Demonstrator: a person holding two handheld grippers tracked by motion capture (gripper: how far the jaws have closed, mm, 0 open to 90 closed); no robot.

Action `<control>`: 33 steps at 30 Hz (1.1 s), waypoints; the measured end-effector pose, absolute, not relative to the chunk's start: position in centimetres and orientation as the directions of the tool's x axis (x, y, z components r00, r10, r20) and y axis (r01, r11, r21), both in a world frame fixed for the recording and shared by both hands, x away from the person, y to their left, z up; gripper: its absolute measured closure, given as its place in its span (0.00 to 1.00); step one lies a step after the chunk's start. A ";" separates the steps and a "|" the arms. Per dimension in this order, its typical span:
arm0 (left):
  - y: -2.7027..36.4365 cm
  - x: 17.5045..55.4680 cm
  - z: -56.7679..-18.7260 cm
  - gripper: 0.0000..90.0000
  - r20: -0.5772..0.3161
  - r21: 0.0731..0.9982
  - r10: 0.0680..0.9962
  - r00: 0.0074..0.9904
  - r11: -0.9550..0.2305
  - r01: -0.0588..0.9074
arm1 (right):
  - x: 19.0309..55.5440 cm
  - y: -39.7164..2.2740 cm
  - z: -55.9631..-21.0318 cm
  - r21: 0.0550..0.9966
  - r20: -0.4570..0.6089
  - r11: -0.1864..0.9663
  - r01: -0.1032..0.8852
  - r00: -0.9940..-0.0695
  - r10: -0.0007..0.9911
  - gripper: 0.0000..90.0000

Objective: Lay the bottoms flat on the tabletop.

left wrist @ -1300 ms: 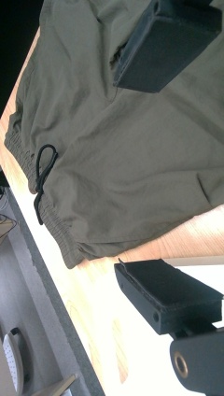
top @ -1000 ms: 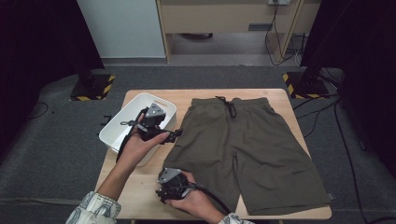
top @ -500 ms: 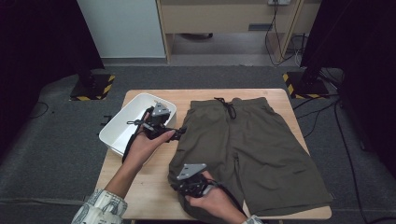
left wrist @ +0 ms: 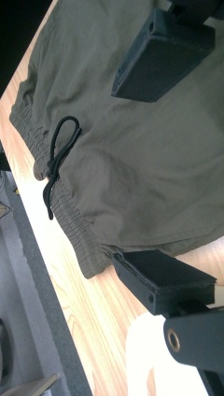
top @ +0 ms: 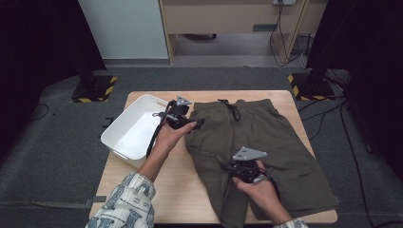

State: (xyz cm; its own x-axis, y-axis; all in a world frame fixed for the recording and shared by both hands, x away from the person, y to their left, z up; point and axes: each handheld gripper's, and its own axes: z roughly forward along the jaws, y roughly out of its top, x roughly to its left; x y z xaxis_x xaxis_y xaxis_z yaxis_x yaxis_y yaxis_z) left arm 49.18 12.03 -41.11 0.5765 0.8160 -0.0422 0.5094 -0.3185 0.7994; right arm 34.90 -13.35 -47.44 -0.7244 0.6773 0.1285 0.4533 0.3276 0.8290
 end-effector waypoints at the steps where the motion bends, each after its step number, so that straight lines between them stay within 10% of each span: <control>1: 11.8 49.4 -41.2 0.20 -0.055 0.804 0.818 0.573 -0.304 0.511 | 35.0 -14.3 -47.4 0.830 0.131 0.316 0.460 -0.711 0.691 0.94; 33: 7.9 55.2 -47.1 0.27 -0.082 0.743 0.861 0.502 -0.283 0.607 | 35.7 -28.1 -49.7 0.814 0.113 0.204 0.544 -0.493 0.863 0.94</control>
